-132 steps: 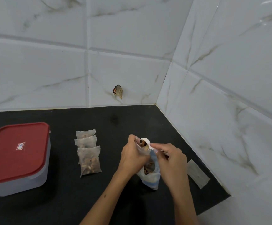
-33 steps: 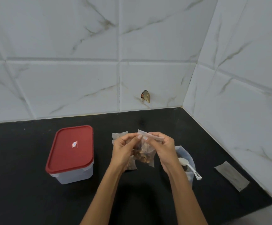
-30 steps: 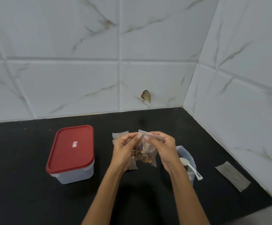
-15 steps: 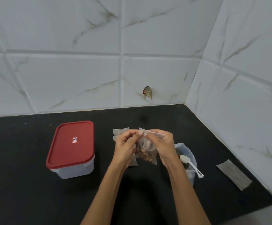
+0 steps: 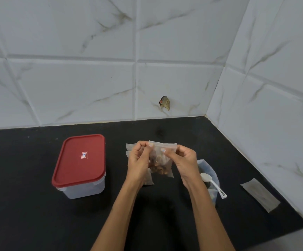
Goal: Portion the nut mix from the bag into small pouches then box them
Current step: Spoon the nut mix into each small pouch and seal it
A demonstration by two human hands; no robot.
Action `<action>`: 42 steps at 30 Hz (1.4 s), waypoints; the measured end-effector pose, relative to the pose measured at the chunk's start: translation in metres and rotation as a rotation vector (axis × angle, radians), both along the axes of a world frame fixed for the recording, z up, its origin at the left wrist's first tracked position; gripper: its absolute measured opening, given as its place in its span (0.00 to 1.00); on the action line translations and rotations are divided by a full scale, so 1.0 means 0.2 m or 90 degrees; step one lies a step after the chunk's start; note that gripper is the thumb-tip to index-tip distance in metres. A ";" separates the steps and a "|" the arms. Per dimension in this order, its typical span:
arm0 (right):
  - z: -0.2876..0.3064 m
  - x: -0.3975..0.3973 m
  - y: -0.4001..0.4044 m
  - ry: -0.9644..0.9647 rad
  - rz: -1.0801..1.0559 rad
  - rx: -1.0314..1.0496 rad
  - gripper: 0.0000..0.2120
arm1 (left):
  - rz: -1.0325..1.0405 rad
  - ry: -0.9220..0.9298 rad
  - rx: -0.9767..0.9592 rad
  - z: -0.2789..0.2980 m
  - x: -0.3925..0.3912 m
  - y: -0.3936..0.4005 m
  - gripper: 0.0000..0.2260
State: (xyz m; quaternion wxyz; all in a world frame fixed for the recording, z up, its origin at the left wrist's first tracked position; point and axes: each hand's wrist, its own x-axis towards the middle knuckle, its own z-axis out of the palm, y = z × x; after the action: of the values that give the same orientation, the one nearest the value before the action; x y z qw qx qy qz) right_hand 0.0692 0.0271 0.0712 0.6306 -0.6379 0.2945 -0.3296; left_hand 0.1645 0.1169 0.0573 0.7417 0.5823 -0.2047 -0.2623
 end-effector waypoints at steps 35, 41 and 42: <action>-0.05 0.00 0.04 -0.050 -0.045 0.054 0.07 | -0.128 0.052 0.017 -0.04 0.03 0.02 0.06; -0.08 0.01 0.04 -0.046 -0.050 0.079 0.05 | -0.102 -0.004 0.069 -0.04 0.06 0.03 0.05; -0.10 0.01 0.05 -0.040 -0.051 0.083 0.05 | -0.103 -0.009 0.077 -0.04 0.07 0.03 0.05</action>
State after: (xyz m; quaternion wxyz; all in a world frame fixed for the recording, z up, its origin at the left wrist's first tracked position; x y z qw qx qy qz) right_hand 0.0719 0.0366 0.0522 0.6660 -0.5724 0.3207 -0.3550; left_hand 0.1782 0.1231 0.0488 0.6799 0.6095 -0.2405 -0.3292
